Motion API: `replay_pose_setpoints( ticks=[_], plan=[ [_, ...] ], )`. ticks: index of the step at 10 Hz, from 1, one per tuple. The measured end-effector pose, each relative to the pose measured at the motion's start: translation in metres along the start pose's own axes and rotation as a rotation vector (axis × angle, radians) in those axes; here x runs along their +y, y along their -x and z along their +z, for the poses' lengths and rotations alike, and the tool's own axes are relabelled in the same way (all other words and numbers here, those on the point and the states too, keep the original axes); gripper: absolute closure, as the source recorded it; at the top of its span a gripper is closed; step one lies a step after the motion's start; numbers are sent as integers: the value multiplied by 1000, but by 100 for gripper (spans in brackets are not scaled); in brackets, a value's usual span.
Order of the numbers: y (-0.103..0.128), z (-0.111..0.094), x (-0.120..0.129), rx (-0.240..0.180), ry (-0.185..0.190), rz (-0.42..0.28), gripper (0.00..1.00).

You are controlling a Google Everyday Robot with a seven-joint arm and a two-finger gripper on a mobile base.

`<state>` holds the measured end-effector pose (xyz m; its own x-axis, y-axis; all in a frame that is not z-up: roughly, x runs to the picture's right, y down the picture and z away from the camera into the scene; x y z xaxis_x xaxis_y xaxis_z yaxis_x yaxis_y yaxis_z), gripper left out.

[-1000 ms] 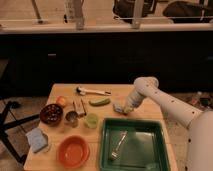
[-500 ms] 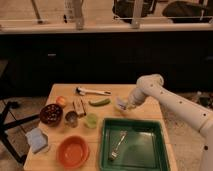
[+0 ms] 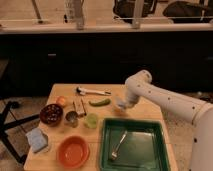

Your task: Wipe table surface with towel

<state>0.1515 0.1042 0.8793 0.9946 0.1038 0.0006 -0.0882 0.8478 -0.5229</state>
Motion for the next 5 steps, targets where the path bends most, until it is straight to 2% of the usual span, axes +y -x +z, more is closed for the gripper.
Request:
replay_pose_setpoints(
  ticks=[2, 5],
  plan=[
    [-5, 7, 1, 4, 19, 4, 100],
    [-7, 31, 7, -13, 90, 3, 100]
  ],
)
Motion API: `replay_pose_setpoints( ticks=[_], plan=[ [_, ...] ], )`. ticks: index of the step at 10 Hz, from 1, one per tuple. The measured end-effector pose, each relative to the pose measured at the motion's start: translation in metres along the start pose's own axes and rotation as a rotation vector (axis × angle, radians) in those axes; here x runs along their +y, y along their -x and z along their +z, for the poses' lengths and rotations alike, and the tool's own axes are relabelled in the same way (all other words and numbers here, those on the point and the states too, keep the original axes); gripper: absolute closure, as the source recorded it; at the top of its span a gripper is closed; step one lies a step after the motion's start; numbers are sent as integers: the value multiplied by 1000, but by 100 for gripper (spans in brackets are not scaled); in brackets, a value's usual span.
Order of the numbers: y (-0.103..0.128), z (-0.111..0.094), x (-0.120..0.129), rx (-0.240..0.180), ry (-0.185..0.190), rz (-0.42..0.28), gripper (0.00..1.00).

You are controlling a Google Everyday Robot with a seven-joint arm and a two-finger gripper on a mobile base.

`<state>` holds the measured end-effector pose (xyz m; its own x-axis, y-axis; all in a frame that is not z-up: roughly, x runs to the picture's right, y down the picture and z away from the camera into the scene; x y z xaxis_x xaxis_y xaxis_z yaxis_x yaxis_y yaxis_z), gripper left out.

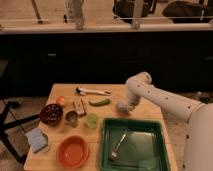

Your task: Wipe table surface with towel

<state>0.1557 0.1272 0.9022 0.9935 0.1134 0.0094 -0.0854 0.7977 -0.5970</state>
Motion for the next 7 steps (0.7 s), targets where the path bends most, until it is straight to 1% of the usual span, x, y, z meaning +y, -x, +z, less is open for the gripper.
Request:
replay_pose_setpoints(
  ticks=[1, 3, 5, 6, 7],
  plan=[
    [0, 5, 1, -4, 13, 1, 100],
    [-5, 7, 2, -4, 27, 7, 100],
    [-11, 4, -2, 4, 22, 13, 100],
    [-13, 0, -7, 7, 12, 16, 100],
    [-12, -6, -18, 19, 3, 8, 100]
  ],
)
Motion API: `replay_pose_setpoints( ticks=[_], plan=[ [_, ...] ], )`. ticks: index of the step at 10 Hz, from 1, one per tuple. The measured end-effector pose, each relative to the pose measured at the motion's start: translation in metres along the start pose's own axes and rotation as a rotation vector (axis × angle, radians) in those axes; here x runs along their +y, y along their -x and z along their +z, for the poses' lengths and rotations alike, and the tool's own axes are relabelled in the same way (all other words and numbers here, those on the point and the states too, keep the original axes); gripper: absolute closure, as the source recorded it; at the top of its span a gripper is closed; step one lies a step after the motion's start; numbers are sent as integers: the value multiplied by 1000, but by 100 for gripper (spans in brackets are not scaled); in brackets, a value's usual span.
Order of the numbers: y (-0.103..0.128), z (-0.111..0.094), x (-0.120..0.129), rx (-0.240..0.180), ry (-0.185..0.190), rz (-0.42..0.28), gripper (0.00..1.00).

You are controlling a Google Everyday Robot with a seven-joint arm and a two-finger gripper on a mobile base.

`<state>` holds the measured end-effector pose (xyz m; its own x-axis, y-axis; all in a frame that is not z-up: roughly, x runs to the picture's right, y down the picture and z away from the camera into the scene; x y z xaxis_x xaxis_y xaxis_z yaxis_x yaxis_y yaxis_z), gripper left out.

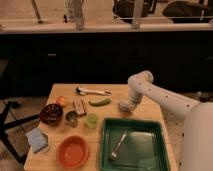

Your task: Wipe table surface with towel

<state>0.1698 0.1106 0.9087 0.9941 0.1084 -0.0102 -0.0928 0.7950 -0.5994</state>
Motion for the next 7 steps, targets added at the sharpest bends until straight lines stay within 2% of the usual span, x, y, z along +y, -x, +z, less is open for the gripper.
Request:
replay_pose_setpoints(
  ticks=[1, 3, 5, 7],
  plan=[
    [10, -5, -14, 4, -7, -27, 100],
    [33, -4, -20, 0, 5, -73, 100],
    [55, -2, -11, -24, 32, -121, 100],
    [59, -3, 12, -59, 68, -131, 100]
  ],
)
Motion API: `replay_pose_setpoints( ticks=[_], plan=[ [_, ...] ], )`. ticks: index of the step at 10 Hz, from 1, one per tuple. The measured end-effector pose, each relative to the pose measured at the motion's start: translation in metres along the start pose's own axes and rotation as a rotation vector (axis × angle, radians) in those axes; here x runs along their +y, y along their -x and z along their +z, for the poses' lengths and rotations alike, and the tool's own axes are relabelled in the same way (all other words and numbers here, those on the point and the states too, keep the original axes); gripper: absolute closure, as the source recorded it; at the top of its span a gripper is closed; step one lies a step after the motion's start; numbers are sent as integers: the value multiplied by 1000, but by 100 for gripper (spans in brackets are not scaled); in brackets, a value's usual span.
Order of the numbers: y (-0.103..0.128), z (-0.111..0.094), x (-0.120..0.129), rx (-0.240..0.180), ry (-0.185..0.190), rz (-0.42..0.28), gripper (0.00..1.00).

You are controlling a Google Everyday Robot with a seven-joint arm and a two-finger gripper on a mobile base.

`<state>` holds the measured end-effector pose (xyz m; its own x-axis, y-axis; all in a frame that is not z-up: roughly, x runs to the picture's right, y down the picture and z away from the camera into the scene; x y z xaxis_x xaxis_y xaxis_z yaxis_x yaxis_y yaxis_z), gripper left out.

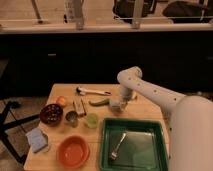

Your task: Wipe table surface with towel

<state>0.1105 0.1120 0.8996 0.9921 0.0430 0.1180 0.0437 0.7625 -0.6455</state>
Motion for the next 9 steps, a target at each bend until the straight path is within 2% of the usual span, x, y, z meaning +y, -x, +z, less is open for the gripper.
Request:
replay_pose_setpoints(
  ticks=[2, 4, 7, 9],
  plan=[
    [-12, -4, 20, -19, 18, 8, 100],
    [-43, -8, 37, -9, 49, 41, 100],
    [-78, 5, 36, 37, 85, 102, 100],
    [-83, 8, 18, 65, 90, 121, 100]
  ],
)
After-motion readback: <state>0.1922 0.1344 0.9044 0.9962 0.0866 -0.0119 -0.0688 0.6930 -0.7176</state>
